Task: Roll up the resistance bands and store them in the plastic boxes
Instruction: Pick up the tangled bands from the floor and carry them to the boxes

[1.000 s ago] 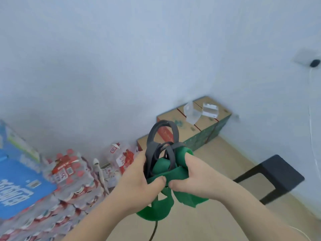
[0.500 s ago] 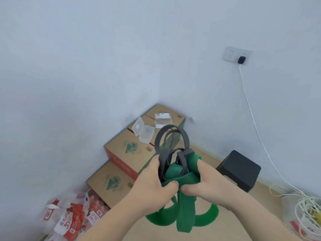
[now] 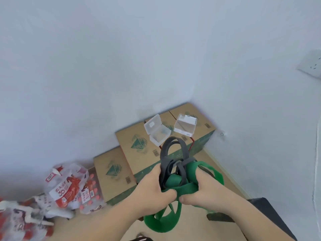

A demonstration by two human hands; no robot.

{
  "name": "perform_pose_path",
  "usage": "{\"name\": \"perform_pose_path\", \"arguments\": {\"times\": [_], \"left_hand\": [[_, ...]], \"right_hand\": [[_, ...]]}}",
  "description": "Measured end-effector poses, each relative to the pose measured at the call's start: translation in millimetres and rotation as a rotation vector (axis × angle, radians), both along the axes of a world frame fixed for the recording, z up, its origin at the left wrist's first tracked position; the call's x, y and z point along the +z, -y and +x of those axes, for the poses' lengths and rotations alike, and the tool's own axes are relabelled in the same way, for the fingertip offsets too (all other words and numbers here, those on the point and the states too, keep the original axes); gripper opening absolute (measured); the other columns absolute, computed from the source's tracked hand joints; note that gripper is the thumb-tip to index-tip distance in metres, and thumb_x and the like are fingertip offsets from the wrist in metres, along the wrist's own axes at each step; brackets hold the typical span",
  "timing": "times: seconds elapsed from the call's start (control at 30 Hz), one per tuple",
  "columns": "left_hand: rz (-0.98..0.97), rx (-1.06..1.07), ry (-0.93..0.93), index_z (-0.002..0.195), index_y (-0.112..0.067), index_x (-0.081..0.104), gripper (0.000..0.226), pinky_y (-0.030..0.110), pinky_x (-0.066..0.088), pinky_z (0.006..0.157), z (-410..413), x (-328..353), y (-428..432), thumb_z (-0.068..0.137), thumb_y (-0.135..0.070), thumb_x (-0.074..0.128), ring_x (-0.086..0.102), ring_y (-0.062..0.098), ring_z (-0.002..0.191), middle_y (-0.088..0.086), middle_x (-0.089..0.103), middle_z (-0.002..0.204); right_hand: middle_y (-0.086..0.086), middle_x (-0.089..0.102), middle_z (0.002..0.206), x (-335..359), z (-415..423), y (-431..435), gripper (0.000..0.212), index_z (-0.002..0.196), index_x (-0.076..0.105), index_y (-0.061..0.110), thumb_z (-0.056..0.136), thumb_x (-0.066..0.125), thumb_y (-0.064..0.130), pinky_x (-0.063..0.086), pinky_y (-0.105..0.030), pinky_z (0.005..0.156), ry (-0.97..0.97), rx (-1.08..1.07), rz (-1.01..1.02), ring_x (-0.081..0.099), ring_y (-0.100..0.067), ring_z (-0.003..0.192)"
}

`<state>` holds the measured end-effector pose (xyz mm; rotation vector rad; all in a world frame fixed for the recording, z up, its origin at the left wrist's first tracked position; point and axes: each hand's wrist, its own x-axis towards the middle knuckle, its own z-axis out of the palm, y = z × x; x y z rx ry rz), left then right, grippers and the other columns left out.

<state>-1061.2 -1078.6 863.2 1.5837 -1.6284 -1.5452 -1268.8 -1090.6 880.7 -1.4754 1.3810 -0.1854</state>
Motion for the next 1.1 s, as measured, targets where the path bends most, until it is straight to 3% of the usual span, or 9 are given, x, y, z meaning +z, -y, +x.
{"name": "perform_pose_path", "arguments": {"times": [0.07,0.17,0.33,0.53,0.67,0.77,0.87,1.0,1.1], "left_hand": [[0.023,0.051,0.022,0.116,-0.044,0.051,0.048,0.04,0.061,0.089,-2,-15,20,0.072,-0.035,0.07,0.071,0.011,0.097,-0.016,0.072,0.103],[0.074,0.119,0.052,0.116,-0.04,0.05,0.051,0.041,0.06,0.09,-5,-39,47,0.068,-0.04,0.067,0.07,0.013,0.098,-0.014,0.071,0.105],[0.144,0.157,0.097,0.13,-0.037,0.045,0.065,0.037,0.059,0.092,-8,-76,83,0.068,-0.042,0.065,0.067,0.009,0.102,-0.015,0.067,0.113],[0.244,0.325,0.108,0.127,-0.032,0.047,0.061,0.036,0.058,0.092,-10,-113,106,0.07,-0.039,0.067,0.065,0.01,0.101,-0.013,0.066,0.11],[0.324,0.459,0.075,0.123,-0.03,0.049,0.054,0.028,0.057,0.082,-33,-143,120,0.073,-0.035,0.067,0.065,0.008,0.095,-0.01,0.066,0.105],[0.397,0.591,0.078,0.112,-0.031,0.051,0.045,0.026,0.055,0.074,-65,-174,130,0.071,-0.035,0.066,0.064,0.008,0.088,-0.01,0.065,0.099],[0.467,0.702,0.062,0.11,-0.032,0.05,0.041,0.025,0.053,0.071,-99,-204,147,0.073,-0.036,0.066,0.061,0.005,0.083,-0.012,0.064,0.097],[0.51,0.799,-0.006,0.115,-0.029,0.051,0.049,0.032,0.058,0.079,-142,-238,170,0.071,-0.041,0.066,0.065,0.013,0.09,-0.006,0.066,0.103],[0.533,0.866,-0.02,0.118,-0.026,0.052,0.058,0.037,0.059,0.083,-158,-275,176,0.066,-0.044,0.068,0.066,0.016,0.095,-0.003,0.066,0.107]], "right_hand": [[0.004,0.074,0.094,-9,-2,30,0.04,0.106,0.062,0.029,0.074,0.081,0.016,0.059,-0.028,0.07,0.009,0.055,0.043,0.068,-0.007,0.076],[-0.005,0.076,0.102,-34,0,70,0.046,0.114,0.062,0.025,0.073,0.083,0.018,0.062,-0.038,0.076,0.022,0.09,0.154,0.07,-0.012,0.079],[0.011,0.076,0.109,-79,4,124,0.053,0.119,0.063,0.035,0.071,0.085,0.03,0.061,-0.035,0.093,-0.008,0.223,0.256,0.073,-0.009,0.101],[0.008,0.074,0.112,-123,11,181,0.066,0.123,0.058,0.032,0.066,0.087,0.046,0.061,-0.035,0.09,-0.116,0.395,0.359,0.072,-0.011,0.102],[0.004,0.073,0.113,-154,7,224,0.056,0.12,0.058,0.03,0.072,0.086,0.04,0.06,-0.027,0.08,-0.146,0.578,0.41,0.071,-0.012,0.102],[0.006,0.077,0.109,-187,-6,255,0.041,0.116,0.067,0.031,0.079,0.083,0.025,0.06,-0.028,0.09,-0.125,0.725,0.486,0.073,-0.014,0.104],[0.004,0.078,0.111,-227,-23,287,0.041,0.118,0.07,0.03,0.079,0.081,0.023,0.058,-0.034,0.098,-0.111,0.874,0.561,0.073,-0.015,0.107],[0.004,0.079,0.108,-265,-52,322,0.037,0.117,0.071,0.029,0.082,0.081,0.02,0.059,-0.035,0.098,-0.172,0.952,0.569,0.074,-0.015,0.103],[0.011,0.08,0.1,-295,-61,333,0.033,0.111,0.069,0.032,0.084,0.082,0.018,0.06,-0.021,0.083,-0.195,0.955,0.608,0.075,-0.003,0.09]]}}
